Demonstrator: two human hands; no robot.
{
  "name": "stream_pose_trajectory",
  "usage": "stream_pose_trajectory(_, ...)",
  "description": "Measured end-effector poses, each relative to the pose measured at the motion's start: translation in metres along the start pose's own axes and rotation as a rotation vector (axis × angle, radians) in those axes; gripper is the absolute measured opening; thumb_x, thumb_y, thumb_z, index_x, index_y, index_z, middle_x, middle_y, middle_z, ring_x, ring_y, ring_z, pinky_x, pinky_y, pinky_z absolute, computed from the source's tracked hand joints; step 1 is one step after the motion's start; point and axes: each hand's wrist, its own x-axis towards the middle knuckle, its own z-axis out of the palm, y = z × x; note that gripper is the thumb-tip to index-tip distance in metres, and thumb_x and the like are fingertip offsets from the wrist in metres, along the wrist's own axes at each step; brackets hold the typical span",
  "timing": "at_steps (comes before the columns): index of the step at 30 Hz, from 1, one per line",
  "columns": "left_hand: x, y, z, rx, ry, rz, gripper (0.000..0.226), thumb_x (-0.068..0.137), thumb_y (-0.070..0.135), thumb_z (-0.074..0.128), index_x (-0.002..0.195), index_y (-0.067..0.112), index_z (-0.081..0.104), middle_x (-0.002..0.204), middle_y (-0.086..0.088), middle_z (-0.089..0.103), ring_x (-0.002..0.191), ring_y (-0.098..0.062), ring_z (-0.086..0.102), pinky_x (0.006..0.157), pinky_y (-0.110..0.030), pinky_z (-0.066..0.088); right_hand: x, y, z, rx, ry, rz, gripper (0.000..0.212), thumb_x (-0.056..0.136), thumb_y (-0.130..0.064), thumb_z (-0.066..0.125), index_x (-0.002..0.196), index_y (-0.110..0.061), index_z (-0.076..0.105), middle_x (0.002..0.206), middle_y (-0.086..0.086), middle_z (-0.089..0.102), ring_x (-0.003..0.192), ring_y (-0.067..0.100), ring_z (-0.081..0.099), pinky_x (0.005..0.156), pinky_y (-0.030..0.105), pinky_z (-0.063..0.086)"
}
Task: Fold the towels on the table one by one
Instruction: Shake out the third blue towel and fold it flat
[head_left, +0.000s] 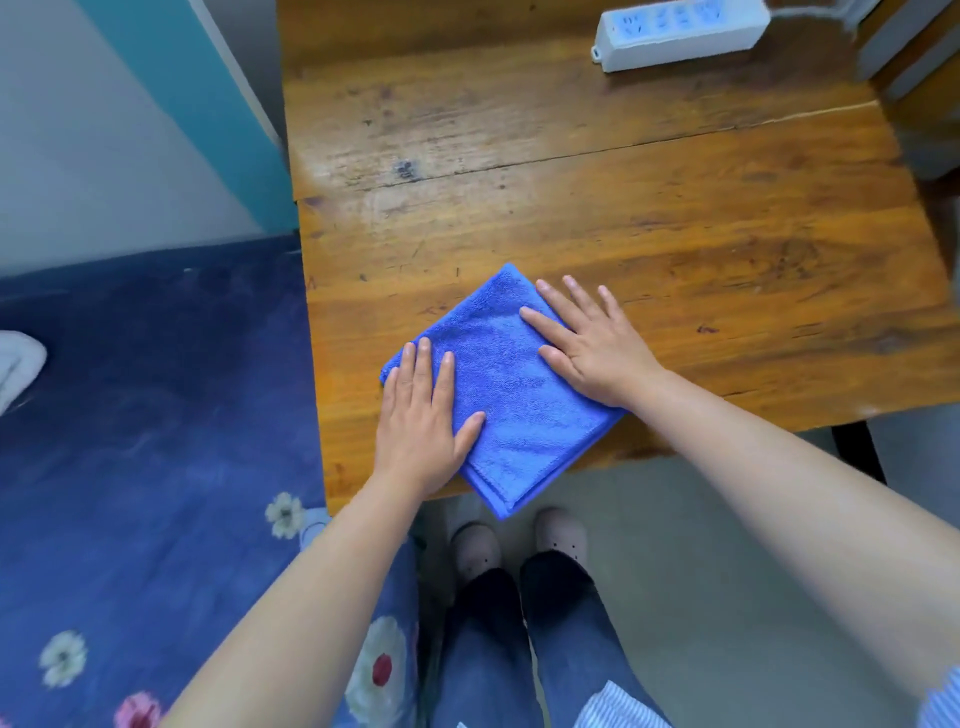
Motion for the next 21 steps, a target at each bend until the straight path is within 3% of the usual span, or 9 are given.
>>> stream_pose_trajectory(2,0.001,0.000,-0.002,0.015,-0.030,-0.021,0.076,0.092,0.051,0.036,0.147,0.011,0.004,0.155,-0.014,-0.008,0.144,-0.028,-0.010,0.113,-0.034,-0.009,-0.012,0.015,-0.002,0.031,0.012,0.099,0.051,0.097,-0.035,0.028,0.145,-0.024,0.013,0.156,-0.001,0.001,0.144,0.021,-0.004,0.114,0.044,-0.002)
stream_pose_trajectory(4,0.000,0.007,-0.012,0.051,-0.038,-0.031,0.074,0.091,0.047,0.042,0.146,0.007,0.014,0.154,-0.019,0.002,0.144,-0.031,0.000,0.116,-0.038,-0.002,-0.032,0.022,-0.006,0.091,0.152,0.117,0.050,0.095,-0.028,0.037,0.141,-0.010,0.030,0.153,0.012,0.018,0.142,0.030,0.012,0.114,0.048,0.010)
stream_pose_trajectory(5,-0.003,0.013,-0.019,0.075,0.032,0.016,0.069,0.088,0.040,0.053,0.141,0.001,0.030,0.150,-0.024,0.020,0.140,-0.037,0.018,0.115,-0.045,0.014,-0.043,0.022,-0.008,0.083,0.234,0.048,0.047,0.089,-0.021,0.045,0.132,-0.002,0.043,0.145,0.020,0.033,0.136,0.038,0.027,0.110,0.052,0.021)
stream_pose_trajectory(7,-0.014,0.025,-0.023,0.101,0.296,0.188,0.043,0.075,0.019,0.061,0.112,-0.003,0.063,0.122,-0.027,0.057,0.114,-0.042,0.055,0.091,-0.054,0.045,-0.063,0.020,-0.008,0.017,0.348,-0.161,0.042,0.070,-0.008,0.059,0.110,0.004,0.062,0.122,0.027,0.056,0.114,0.048,0.051,0.092,0.059,0.039)
stream_pose_trajectory(9,-0.029,0.044,-0.020,0.063,0.412,0.283,0.032,0.072,0.016,0.055,0.095,0.001,0.071,0.104,-0.019,0.069,0.095,-0.035,0.067,0.077,-0.044,0.053,-0.078,0.021,-0.004,-0.064,0.287,-0.351,0.044,0.056,0.001,0.068,0.100,0.001,0.068,0.112,0.025,0.063,0.103,0.047,0.059,0.083,0.060,0.045)
stream_pose_trajectory(12,-0.046,0.075,-0.011,0.088,0.216,0.248,0.052,0.058,0.040,0.078,0.097,0.007,0.072,0.102,-0.013,0.070,0.092,-0.028,0.069,0.073,-0.033,0.055,-0.085,0.024,-0.002,-0.098,0.111,-0.415,0.067,0.038,0.009,0.076,0.103,0.000,0.068,0.113,0.024,0.063,0.101,0.049,0.059,0.074,0.057,0.052)
stream_pose_trajectory(14,-0.052,0.088,-0.005,0.186,0.054,0.129,0.076,0.039,0.054,0.083,0.101,0.012,0.072,0.104,-0.009,0.071,0.095,-0.024,0.068,0.073,-0.029,0.055,-0.084,0.023,-0.003,-0.055,0.027,-0.386,0.069,0.046,0.017,0.071,0.113,0.000,0.062,0.123,0.025,0.057,0.109,0.052,0.052,0.068,0.052,0.055)
stream_pose_trajectory(17,-0.050,0.089,0.001,0.209,0.099,0.045,0.065,0.034,0.030,0.086,0.096,0.015,0.074,0.095,-0.008,0.073,0.087,-0.022,0.070,0.068,-0.025,0.055,-0.073,0.022,-0.005,-0.077,-0.053,-0.345,0.061,0.082,0.010,0.044,0.139,-0.012,0.034,0.150,0.010,0.026,0.137,0.035,0.024,0.080,0.039,0.050)
stream_pose_trajectory(21,-0.052,0.091,-0.004,0.221,0.074,-0.003,0.064,0.022,0.021,0.084,0.085,0.015,0.075,0.079,-0.004,0.071,0.068,-0.021,0.068,0.056,-0.020,0.050,-0.065,0.023,-0.009,-0.202,-0.063,-0.412,0.050,0.088,-0.002,0.038,0.137,-0.011,0.032,0.146,0.006,0.028,0.129,0.031,0.028,0.077,0.038,0.049)
